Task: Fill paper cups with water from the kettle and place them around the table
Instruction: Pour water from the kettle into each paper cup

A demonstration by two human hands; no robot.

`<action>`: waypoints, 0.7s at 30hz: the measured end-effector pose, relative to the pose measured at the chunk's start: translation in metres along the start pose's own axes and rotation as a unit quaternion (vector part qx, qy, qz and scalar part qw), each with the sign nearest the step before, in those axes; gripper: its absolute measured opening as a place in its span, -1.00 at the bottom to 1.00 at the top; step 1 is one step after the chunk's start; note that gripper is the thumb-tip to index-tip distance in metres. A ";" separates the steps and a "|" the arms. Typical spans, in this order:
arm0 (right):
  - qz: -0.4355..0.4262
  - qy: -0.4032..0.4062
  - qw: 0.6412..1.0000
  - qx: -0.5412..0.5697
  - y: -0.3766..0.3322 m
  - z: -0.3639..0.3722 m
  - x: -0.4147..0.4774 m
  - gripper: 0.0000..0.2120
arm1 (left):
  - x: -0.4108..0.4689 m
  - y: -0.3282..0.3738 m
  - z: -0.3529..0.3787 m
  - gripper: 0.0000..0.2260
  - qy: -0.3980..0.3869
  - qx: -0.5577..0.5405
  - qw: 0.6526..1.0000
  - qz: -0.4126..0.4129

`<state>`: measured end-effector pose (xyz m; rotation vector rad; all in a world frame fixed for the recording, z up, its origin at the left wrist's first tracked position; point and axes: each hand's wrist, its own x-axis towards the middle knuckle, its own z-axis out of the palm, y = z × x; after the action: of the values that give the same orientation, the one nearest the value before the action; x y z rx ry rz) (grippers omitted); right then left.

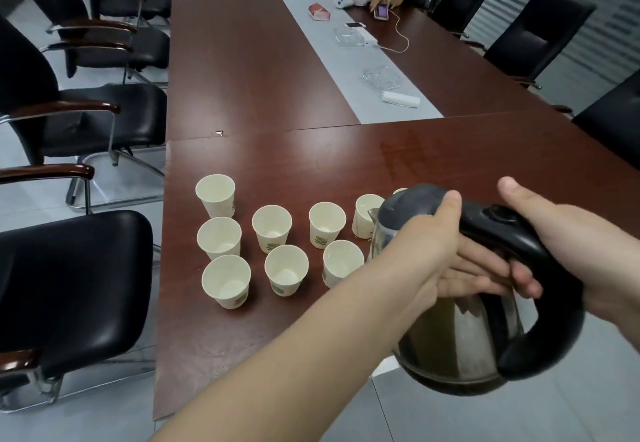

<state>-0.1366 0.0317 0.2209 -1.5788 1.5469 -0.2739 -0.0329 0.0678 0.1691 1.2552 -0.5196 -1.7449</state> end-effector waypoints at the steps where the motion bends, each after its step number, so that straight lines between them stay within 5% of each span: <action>1: 0.002 0.003 1.000 0.009 -0.005 -0.001 0.003 -0.26 | 0.002 0.004 -0.001 -0.29 0.000 -0.004 1.000 0.001; 21: 0.034 -0.043 0.996 -0.067 -0.063 0.016 0.039 -0.39 | 0.030 0.033 -0.028 -0.29 0.040 -0.087 0.995 -0.001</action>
<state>-0.0737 -0.0069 0.2393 -1.6142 1.5754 -0.0639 0.0044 0.0299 0.1670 1.1960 -0.3121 -1.6956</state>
